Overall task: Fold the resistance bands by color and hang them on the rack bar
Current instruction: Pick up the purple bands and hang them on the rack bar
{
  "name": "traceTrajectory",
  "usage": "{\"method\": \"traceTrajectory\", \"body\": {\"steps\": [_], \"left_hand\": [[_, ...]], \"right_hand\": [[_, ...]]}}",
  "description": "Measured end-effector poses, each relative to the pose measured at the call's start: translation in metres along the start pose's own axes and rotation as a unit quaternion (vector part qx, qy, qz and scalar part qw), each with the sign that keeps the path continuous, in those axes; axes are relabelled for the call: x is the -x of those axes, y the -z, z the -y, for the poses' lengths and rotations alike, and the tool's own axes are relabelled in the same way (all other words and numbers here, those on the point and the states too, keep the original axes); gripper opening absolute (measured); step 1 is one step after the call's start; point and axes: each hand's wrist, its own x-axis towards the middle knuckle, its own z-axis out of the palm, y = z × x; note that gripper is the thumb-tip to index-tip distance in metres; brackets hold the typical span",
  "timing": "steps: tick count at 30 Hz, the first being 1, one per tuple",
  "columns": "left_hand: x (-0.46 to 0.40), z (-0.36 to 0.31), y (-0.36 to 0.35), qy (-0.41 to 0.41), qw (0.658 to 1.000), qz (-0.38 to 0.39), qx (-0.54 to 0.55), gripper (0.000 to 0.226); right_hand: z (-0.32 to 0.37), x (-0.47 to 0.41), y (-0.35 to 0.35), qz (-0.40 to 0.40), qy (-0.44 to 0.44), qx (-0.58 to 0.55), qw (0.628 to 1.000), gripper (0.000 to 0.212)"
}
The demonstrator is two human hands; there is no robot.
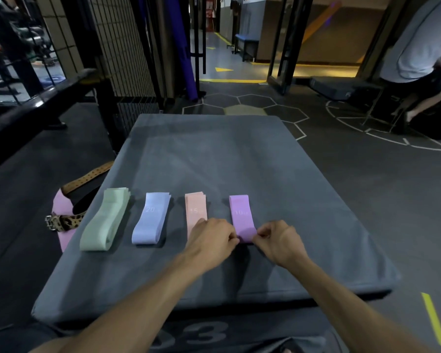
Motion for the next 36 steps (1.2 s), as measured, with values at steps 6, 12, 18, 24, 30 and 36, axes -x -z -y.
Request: {"method": "traceTrajectory", "body": {"steps": [6,12,18,24,30,36], "left_hand": [[0.001,-0.004,0.003,0.046,0.996,-0.018,0.072,0.026],[-0.003,0.003,0.016,0.074,0.992,0.0,0.102,0.02],[-0.006,0.03,0.043,0.11,0.974,-0.042,0.196,0.014],[0.044,0.041,0.065,0.138,0.952,-0.124,0.244,0.01],[0.161,0.01,0.094,0.164,0.905,-0.277,0.277,0.013],[0.365,-0.06,0.135,0.24,0.841,-0.38,0.3,0.021]], "right_hand": [[0.009,-0.005,0.002,0.025,-0.042,-0.154,0.987,0.027],[0.014,-0.011,0.014,0.047,-0.023,-0.269,0.962,0.013],[0.011,-0.025,0.019,0.049,0.027,-0.351,0.935,0.004],[0.035,-0.019,0.027,0.038,0.176,-0.298,0.937,0.024],[0.083,0.064,0.059,0.142,0.327,-0.279,0.891,0.019],[0.146,0.235,0.07,0.47,0.389,-0.219,0.762,0.01]]}}
